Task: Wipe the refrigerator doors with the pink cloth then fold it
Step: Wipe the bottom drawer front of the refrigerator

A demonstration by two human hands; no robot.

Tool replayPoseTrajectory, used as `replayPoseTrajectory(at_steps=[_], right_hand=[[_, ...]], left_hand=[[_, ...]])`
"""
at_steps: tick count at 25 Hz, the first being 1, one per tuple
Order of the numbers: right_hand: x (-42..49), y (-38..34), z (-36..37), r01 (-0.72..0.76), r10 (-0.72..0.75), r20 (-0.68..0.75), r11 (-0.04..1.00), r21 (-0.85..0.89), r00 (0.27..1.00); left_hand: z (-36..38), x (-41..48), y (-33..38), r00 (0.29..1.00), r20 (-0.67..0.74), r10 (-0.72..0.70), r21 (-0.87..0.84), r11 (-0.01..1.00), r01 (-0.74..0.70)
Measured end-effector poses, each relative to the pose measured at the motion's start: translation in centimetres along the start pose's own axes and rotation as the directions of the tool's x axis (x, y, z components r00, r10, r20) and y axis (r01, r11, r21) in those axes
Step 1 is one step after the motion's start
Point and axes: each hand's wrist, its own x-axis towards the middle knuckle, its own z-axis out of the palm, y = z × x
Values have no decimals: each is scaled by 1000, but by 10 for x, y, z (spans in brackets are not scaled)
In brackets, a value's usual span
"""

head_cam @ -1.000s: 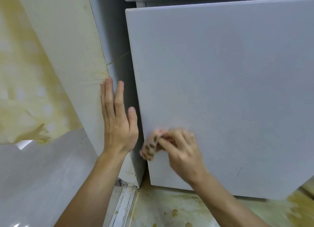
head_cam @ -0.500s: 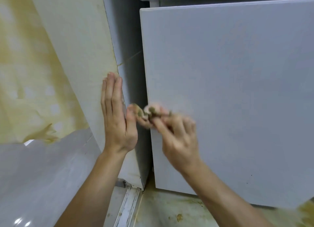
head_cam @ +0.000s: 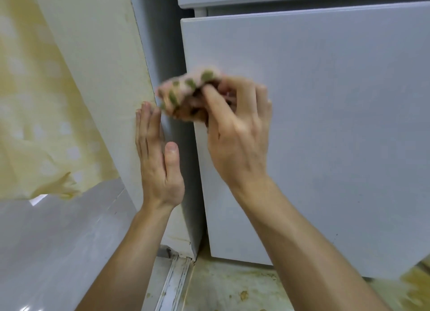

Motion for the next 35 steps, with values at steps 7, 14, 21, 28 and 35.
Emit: replayPoseTrajectory(at_steps=[7, 14, 21, 28, 35], right_hand=[[-95, 15, 9, 240, -225, 228, 970, -39, 947], [-122, 43, -24, 280, -262, 356, 960, -1, 897], [-22, 60, -44, 61, -69, -67, 991, -116, 995], [-195, 100, -80, 276, -221, 418, 958, -77, 881], [-8, 113, -107, -81, 64, -138, 990, -118, 988]], left_hand=[[0, 2, 1, 996, -57, -65, -194, 980, 53], [3, 0, 6, 998, -57, -26, 39, 999, 28], [22, -4, 34, 994, 65, 91, 129, 987, -99], [32, -20, 39, 992, 75, 102, 185, 976, -114], [48, -32, 55, 987, 117, 108, 305, 942, -139]])
